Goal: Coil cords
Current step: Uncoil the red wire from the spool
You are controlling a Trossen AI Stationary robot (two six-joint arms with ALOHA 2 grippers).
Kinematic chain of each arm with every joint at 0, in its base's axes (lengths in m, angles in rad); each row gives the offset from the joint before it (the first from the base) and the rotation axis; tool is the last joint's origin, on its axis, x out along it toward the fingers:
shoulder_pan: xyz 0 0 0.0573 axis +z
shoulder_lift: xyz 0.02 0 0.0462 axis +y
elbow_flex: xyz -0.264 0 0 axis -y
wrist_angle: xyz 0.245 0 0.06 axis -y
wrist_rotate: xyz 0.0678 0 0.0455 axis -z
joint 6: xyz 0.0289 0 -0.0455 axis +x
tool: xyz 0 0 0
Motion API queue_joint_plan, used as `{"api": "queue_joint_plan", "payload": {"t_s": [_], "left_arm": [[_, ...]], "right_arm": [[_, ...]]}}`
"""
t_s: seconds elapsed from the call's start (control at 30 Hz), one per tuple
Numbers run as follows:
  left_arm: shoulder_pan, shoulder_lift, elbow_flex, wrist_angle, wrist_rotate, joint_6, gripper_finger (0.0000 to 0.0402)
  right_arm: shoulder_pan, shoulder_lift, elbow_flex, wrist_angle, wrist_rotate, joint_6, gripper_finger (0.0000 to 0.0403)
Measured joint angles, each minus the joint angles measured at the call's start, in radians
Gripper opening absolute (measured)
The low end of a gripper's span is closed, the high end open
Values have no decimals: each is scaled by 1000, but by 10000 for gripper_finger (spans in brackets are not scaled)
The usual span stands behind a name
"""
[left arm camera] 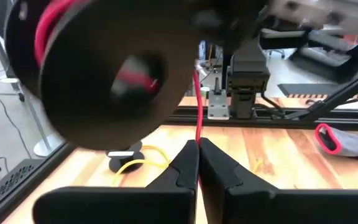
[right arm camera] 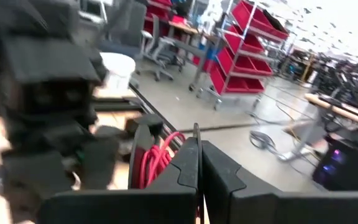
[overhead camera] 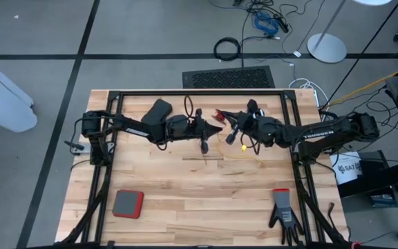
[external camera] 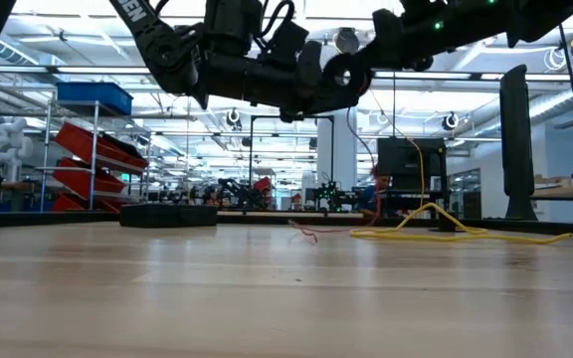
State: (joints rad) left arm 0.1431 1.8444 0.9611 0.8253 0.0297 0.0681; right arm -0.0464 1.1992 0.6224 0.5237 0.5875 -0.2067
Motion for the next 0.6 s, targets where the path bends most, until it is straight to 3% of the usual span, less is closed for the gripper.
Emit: {"api": "queue_joint_plan", "payload": {"t_s": [0.37,0.6], "left_arm": [[-14,-8,11,-5,48,29,2],[-6,-84,9,-190,-15,117,1]], "right_arm": [[-31,62,0,-106,22,38,0],[-16,66,-1,-177,63,48,0]]}}
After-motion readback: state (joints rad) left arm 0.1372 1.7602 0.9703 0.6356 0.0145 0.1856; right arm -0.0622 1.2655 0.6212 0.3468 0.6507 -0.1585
